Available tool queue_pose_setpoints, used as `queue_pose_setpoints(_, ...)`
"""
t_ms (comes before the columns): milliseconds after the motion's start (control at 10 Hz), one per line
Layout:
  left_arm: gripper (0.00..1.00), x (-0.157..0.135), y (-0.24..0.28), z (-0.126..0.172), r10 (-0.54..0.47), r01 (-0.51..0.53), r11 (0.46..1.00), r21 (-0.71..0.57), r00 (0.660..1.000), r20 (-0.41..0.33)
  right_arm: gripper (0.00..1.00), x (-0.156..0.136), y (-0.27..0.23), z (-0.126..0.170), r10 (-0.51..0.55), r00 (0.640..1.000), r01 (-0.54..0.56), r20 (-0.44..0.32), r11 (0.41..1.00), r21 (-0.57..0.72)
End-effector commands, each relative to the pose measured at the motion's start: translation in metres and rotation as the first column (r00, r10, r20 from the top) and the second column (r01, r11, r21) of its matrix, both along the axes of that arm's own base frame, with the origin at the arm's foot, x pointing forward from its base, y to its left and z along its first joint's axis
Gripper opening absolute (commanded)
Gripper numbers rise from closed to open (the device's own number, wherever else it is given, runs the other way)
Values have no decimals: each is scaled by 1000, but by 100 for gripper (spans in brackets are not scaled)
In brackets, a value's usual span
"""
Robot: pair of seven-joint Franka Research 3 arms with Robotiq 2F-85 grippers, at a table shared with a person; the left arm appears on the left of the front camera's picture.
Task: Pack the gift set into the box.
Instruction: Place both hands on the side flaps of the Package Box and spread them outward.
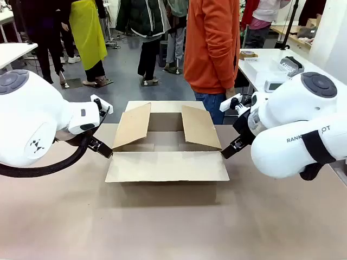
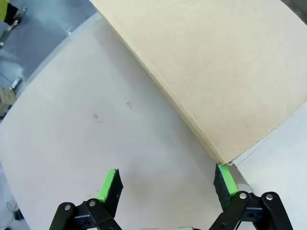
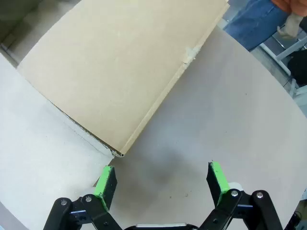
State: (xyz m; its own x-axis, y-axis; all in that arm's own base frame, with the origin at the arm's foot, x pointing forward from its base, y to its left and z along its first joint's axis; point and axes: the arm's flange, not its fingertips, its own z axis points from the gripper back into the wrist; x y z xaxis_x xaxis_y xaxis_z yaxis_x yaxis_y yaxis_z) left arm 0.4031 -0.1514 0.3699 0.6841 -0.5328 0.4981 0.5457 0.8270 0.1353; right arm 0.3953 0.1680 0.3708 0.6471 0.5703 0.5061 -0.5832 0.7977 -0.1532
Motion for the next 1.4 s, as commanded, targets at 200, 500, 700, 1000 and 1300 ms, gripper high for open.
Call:
queue_pose_setpoints(200,100,0,0,0,0,0,1000,0,1000,0,100,0,0,0,0,1000,0,0,1000,0)
queue_pose_setpoints(500,100,0,0,0,0,0,1000,0,1000,0,100,0,0,0,0,1000,0,0,1000,0)
queue_pose_setpoints(700,100,0,0,0,0,0,1000,0,1000,0,100,0,0,0,0,1000,0,0,1000,0)
queue_pose_setpoints(1000,100,0,0,0,0,0,1000,0,1000,0,100,0,0,0,0,1000,0,0,1000,0)
queue_pose_setpoints(1300,100,0,0,0,0,0,1000,0,1000,0,100,0,0,0,0,1000,0,0,1000,0)
